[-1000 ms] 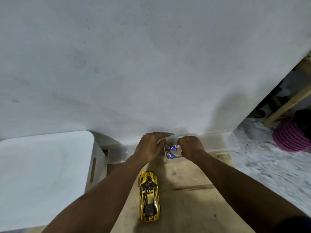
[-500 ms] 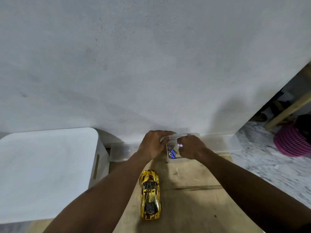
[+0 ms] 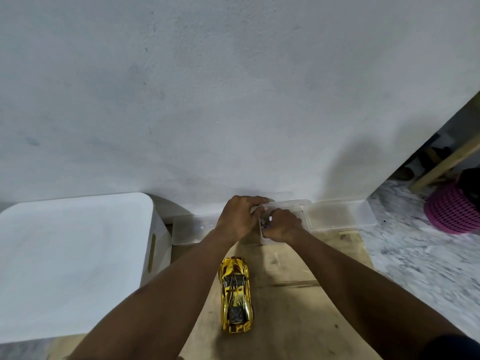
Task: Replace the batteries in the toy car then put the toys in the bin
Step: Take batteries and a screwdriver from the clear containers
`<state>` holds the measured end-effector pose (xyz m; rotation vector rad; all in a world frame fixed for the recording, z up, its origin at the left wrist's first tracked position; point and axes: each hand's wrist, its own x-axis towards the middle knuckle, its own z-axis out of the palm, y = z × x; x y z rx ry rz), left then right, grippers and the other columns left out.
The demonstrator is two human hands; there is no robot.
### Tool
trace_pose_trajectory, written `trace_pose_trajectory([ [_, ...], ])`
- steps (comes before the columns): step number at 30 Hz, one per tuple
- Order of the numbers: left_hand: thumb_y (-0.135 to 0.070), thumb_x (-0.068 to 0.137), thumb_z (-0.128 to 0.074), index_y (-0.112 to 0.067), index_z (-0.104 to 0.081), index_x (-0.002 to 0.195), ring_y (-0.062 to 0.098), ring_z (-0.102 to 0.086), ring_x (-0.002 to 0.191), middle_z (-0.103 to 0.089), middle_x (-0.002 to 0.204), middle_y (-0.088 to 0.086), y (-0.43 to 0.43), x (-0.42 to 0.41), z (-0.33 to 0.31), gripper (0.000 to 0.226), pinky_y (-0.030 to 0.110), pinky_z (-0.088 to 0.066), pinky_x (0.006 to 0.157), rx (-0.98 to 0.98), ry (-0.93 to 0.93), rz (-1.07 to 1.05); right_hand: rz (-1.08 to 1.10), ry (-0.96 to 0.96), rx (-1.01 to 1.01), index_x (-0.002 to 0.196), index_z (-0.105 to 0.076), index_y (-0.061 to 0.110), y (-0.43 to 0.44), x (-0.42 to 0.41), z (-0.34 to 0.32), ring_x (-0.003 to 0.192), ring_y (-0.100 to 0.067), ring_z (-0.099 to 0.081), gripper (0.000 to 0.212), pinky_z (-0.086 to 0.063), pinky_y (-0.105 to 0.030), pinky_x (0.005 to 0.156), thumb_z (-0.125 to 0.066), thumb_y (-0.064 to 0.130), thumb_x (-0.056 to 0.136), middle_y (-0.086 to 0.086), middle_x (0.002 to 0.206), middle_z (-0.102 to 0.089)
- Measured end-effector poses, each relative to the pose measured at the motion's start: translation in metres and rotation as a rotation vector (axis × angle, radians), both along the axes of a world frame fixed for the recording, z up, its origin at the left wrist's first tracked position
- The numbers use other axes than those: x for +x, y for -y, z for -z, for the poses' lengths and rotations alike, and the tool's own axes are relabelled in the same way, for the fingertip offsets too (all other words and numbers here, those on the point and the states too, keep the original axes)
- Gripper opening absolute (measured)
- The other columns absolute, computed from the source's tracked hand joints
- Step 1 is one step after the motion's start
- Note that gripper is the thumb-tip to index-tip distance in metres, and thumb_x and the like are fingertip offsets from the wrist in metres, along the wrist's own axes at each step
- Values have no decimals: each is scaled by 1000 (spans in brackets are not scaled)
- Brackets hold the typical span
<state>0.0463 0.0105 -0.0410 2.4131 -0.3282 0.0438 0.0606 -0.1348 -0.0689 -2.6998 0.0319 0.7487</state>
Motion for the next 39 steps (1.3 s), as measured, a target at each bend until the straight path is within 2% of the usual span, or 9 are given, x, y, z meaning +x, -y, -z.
trace_pose_trajectory([
  [6,-23,94,-65,-25,-75,116,13,-69,104,-75,113,-8,0,1,-1,25,31,-53,93,-12,-1,-1,17,144,-136,102,-66,22,-7,-1,8,95,-20,-66,32,-47,-33,80,-70,37,74,4,99,-69],
  [9,-25,94,-65,-24,-75,116,15,-69,103,-75,113,-6,0,2,-2,24,31,-53,93,-7,-2,-13,14,135,-140,108,-68,28,-5,-2,14,98,-20,-65,39,-44,-34,80,-67,43,72,5,102,-69],
  [15,-24,94,-65,-23,-75,116,15,-69,104,-75,113,-6,1,1,-1,24,30,-53,94,-16,6,-13,-145,107,-174,105,-67,20,-10,7,10,102,-20,-64,24,-46,-32,84,-63,33,86,2,103,-67],
  [18,-24,94,-65,-24,-75,116,15,-69,103,-75,112,-6,0,1,-1,25,31,-53,93,-7,-2,-11,-203,58,-143,109,-65,17,-7,8,6,104,-20,-62,26,-47,-30,83,-61,33,89,1,105,-65],
  [21,-21,93,-65,-25,-75,116,13,-69,101,-75,112,-7,-1,1,-2,25,23,-51,90,-5,-8,-1,-238,6,-85,104,-67,17,1,9,2,91,-18,-60,23,-45,-28,73,-63,33,87,2,96,-63],
  [24,-21,93,-64,-29,-75,116,10,-68,100,-75,111,-11,-2,1,-4,27,20,-49,85,6,-30,10,-247,14,0,104,-67,19,9,7,-2,95,-21,-64,20,-41,-29,70,-57,30,90,-2,105,-69],
  [29,-25,93,-65,-25,-74,117,15,-68,104,-75,113,-5,-2,0,-9,26,31,-52,90,15,-89,-2,-218,323,155,111,-64,22,29,-15,-14,97,-30,-64,24,-46,-35,74,-48,31,96,-7,105,-71],
  [33,-25,94,-65,-22,-72,119,15,-67,107,-74,115,-1,-2,0,-14,26,27,-50,90,17,-136,-24,-183,451,307,114,-63,23,40,-64,-22,83,-23,-63,36,-42,-28,66,-42,36,87,-1,98,-70],
  [39,-24,95,-65,-22,-72,119,17,-67,106,-74,115,1,1,-6,-15,26,23,-47,86,28,-120,-39,-138,295,201,106,-60,20,49,-113,29,92,-27,-61,26,-47,-36,78,-43,32,90,-2,104,-63],
])
